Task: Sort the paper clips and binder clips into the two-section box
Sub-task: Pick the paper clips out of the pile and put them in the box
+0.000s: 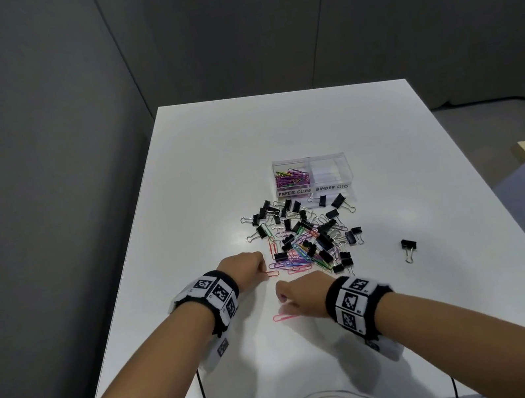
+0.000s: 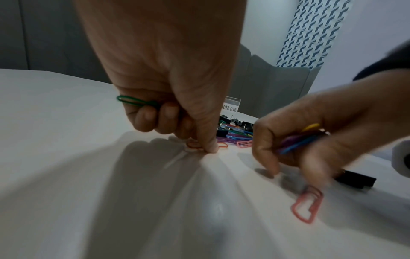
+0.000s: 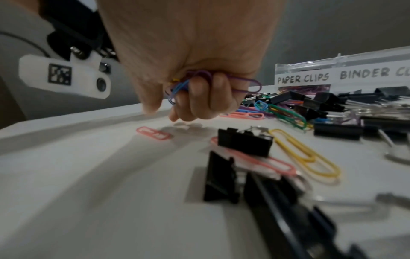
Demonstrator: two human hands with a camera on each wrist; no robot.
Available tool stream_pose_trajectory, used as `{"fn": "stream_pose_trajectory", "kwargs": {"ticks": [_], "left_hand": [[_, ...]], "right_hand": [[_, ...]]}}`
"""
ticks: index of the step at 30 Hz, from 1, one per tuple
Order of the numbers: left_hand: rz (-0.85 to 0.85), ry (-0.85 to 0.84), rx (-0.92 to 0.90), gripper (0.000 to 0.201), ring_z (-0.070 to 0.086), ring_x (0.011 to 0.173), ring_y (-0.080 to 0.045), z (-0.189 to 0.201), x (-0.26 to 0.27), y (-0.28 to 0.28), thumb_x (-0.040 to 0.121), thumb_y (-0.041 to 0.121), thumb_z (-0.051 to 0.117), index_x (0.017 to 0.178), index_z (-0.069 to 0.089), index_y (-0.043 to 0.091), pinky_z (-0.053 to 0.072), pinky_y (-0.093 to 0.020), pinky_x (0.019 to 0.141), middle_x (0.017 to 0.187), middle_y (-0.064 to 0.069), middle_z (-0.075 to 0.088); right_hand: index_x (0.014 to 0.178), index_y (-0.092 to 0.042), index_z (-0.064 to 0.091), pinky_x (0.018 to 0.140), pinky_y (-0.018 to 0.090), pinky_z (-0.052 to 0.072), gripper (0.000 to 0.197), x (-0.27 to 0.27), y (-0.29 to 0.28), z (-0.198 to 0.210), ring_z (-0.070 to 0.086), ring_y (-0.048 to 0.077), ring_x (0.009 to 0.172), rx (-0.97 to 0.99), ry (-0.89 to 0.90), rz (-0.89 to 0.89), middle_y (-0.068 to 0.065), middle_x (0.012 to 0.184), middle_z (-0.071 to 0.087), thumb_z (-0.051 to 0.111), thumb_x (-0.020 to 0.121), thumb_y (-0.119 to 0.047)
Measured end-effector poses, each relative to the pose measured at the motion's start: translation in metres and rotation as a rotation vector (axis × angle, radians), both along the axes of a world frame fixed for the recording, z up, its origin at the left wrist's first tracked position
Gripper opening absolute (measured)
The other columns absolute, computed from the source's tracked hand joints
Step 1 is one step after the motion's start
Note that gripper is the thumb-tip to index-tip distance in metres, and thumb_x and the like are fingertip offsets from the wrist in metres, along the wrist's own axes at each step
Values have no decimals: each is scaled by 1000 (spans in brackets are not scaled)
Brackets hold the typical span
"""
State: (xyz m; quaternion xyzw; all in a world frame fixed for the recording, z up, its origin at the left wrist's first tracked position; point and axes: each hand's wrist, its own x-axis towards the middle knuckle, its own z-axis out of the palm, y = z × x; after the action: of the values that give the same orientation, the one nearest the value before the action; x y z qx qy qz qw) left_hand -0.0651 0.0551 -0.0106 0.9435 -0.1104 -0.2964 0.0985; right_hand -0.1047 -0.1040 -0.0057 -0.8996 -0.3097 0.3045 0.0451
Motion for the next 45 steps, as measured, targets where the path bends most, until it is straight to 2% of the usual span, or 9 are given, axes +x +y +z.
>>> {"fn": "stream_pose_trajectory", "kwargs": {"ticks": [5,11,14,17,21,29,31,35,45], "left_hand": [[-48,16,5,16,53,85,-25,1,1,-2,97,24,38,94,48,12,39,-33,74,108,-14,64],[-70,-41,-36,18,41,74,-23,15,15,0,99,20,30,85,34,8,29,-30,68,75,-10,49],[-103,-101,-17,19,41,72,-24,24,31,-2,97,20,32,83,36,8,29,-31,66,62,-1,36],[-115,-148,-42,23,43,66,-23,31,52,-3,97,22,32,86,44,8,31,-29,62,69,-6,47],[-118,-216,-22,20,44,65,-22,40,87,-4,97,21,32,84,42,10,29,-29,56,61,2,40],[-72,-142,46,34,37,58,-19,52,141,-13,98,24,28,70,39,8,29,-28,59,60,-1,37],[-74,-143,46,40,39,59,-19,54,149,-15,100,27,27,68,41,8,32,-29,62,62,-2,41],[-100,-113,33,36,58,93,-27,57,157,-18,100,28,34,105,62,7,45,-35,83,103,-10,65],[-172,-225,-72,34,53,116,-26,55,173,-47,97,16,33,127,51,16,42,-37,93,129,-7,55]], "right_hand": [[115,-7,50,82,36,45,35,2,0,-2,62,33,99,-23,-40,28,16,110,65,45,95,-35],[110,-3,51,80,36,47,27,15,-12,4,63,34,97,-61,-92,56,16,108,65,43,92,-22],[102,-6,51,72,33,45,22,32,-20,12,60,29,84,-44,-77,-10,14,99,65,41,92,-23],[98,-12,49,68,29,48,16,64,-32,25,50,19,72,11,-70,-154,3,84,57,40,94,-24],[99,-14,43,55,16,38,11,124,-51,40,42,6,60,63,-80,-347,-7,71,44,39,97,-25],[104,-6,51,71,31,43,18,217,-42,57,52,23,82,61,-140,-441,11,101,59,43,94,-19],[114,-5,52,81,36,46,25,228,-33,53,57,29,96,56,-133,-427,15,115,60,45,93,-16],[127,-8,49,92,34,45,36,233,-22,44,53,29,116,38,-74,-349,15,128,55,52,91,-13],[111,-5,61,86,29,44,23,208,-69,46,60,25,100,418,-229,-509,12,112,65,47,92,-5]]}}
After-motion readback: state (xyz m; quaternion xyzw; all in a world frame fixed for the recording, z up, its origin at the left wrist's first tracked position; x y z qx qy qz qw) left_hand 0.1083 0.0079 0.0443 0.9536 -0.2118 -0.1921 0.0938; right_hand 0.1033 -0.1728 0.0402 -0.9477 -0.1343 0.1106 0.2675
